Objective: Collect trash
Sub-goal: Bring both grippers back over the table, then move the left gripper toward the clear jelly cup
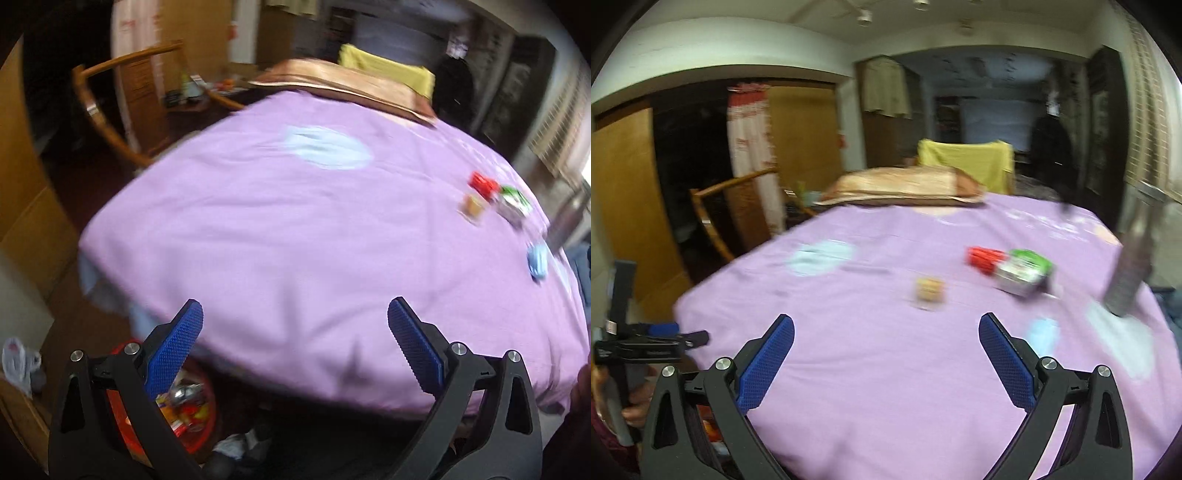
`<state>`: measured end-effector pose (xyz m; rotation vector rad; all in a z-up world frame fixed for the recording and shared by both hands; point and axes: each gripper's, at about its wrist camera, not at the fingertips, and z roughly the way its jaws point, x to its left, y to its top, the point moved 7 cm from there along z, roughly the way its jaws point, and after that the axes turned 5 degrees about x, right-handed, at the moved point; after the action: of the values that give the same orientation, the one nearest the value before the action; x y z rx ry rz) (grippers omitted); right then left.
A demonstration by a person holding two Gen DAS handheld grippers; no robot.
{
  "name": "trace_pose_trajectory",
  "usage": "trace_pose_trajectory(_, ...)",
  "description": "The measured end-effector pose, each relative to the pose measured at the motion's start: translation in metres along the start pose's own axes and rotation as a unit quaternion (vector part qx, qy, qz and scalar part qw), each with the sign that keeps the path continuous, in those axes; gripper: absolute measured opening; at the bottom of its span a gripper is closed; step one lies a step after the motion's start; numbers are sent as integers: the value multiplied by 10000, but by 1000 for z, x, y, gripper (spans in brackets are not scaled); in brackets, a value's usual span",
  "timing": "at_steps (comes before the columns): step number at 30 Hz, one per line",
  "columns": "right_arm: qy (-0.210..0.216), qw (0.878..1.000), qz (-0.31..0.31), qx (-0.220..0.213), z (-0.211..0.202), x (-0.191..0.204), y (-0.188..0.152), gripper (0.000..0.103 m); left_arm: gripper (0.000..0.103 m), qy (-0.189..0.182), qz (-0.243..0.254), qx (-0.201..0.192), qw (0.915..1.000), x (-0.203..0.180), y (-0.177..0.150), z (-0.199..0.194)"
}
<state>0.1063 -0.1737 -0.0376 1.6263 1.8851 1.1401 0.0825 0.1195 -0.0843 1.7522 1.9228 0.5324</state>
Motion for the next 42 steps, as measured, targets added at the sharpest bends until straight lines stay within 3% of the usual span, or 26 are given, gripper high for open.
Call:
trace_pose_trajectory(5,-819,9956,67,454,25,-66,-26,98,96,-229,519,189,9982,-60,20,34)
trace_pose_trajectory(9,-1048,9908,312,791,42,-106,-44,98,96,-419,841,420,9947,-106,37,65)
trace_pose_trajectory(13,-1197,9880,483,850,50,-131,-47,98,96,-430,1167,527,9908,-139,52,85)
trace_pose_trajectory(24,-977,9840,1014,1094,64,-153,-54,98,97,-617,1737,834,9793,-218,75,140)
trace_pose_trajectory(34,-821,9823,1163,1217,68,-156,-56,98,97,-611,1904,1093,9737,-253,102,179)
trace_pose_trajectory(36,-784,9816,1256,1208,68,-159,-57,98,97,-479,1937,973,9751,-253,107,185)
trace_pose_trajectory(42,-707,9783,1434,1317,72,-164,-59,98,98,-543,2016,570,9763,-253,109,184)
